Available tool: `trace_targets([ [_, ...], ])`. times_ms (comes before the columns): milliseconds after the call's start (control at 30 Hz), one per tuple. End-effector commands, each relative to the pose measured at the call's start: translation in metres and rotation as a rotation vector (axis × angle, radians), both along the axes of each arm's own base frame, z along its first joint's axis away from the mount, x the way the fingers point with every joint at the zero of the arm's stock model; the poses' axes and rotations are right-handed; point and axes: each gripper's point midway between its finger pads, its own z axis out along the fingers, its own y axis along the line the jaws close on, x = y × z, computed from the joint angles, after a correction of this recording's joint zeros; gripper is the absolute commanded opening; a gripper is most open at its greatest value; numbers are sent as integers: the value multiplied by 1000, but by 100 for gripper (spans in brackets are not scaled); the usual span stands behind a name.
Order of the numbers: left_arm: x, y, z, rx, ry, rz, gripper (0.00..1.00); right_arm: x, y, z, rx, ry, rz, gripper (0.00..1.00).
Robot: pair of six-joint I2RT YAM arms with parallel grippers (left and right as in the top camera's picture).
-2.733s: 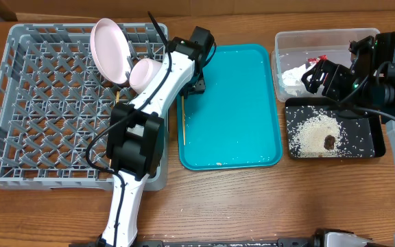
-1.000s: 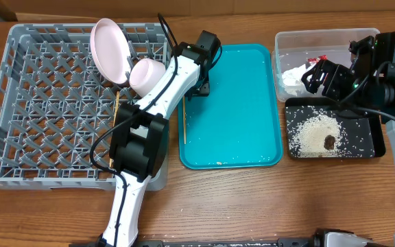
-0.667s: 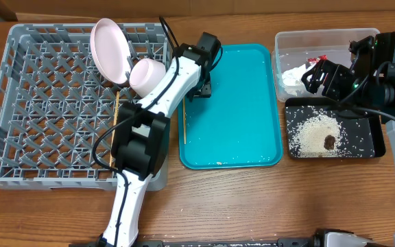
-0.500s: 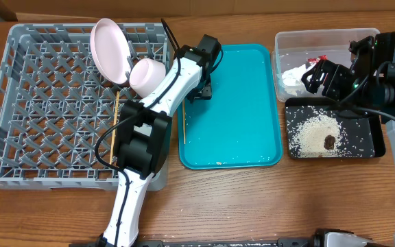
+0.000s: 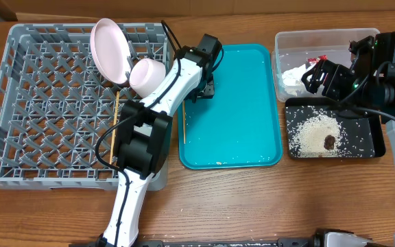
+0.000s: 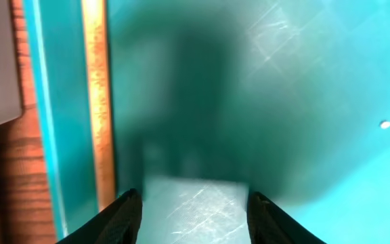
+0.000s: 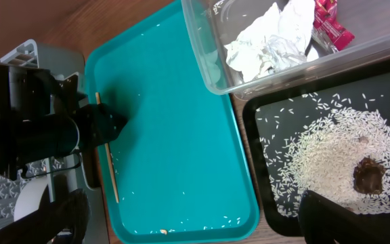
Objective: Sort waste into correct bins and load items into the dishwasher
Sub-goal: 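Close the left gripper on the chopstick at the tray edge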
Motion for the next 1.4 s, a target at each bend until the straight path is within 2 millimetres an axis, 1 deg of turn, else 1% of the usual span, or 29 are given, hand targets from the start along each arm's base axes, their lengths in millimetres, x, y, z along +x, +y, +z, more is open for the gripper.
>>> trace_targets([
  [0, -19, -3, -29, -22, 87, -3, 47, 0, 1, 3, -6, -13, 5, 100],
  [33, -19, -3, -29, -22, 87, -2, 46, 0, 1, 3, -6, -13, 5, 100],
  [167, -13, -5, -22, -31, 70, -2, 52, 0, 1, 3, -6, -13, 5, 100],
  [267, -6, -8, -6, -37, 47, -30, 55, 0, 1, 3, -5, -13, 5, 100],
  [400, 3, -9, 21, -32, 13, -41, 59, 0, 1, 3, -6, -13, 5, 100],
  [500, 5, -9, 29, -25, 5, -59, 61, 0, 1, 3, -6, -13, 5, 100],
  [600, 5, -1, 30, 19, 1, -50, 63, 0, 1, 3, -6, -13, 5, 100],
  [700, 7, 13, 31, 93, -12, -38, 64, 0, 1, 3, -6, -13, 5, 100],
  [733, 7, 15, 31, 103, -15, -37, 66, 0, 1, 3, -6, -13, 5, 100],
  [833, 6, 19, 26, 124, -12, -26, 67, 0, 1, 3, -6, -13, 5, 100],
  [933, 2, 22, 15, 127, 1, -25, 67, 0, 1, 3, -6, -13, 5, 100],
  [1067, 1, 22, 6, 124, 1, -15, 67, 0, 1, 3, -6, -13, 5, 100],
  [1300, -1, 24, -1, 119, 3, 27, 66, 0, 1, 3, -6, -13, 5, 100],
  [1367, -3, 23, -6, 116, 15, 33, 66, 0, 1, 3, -5, -13, 5, 100],
])
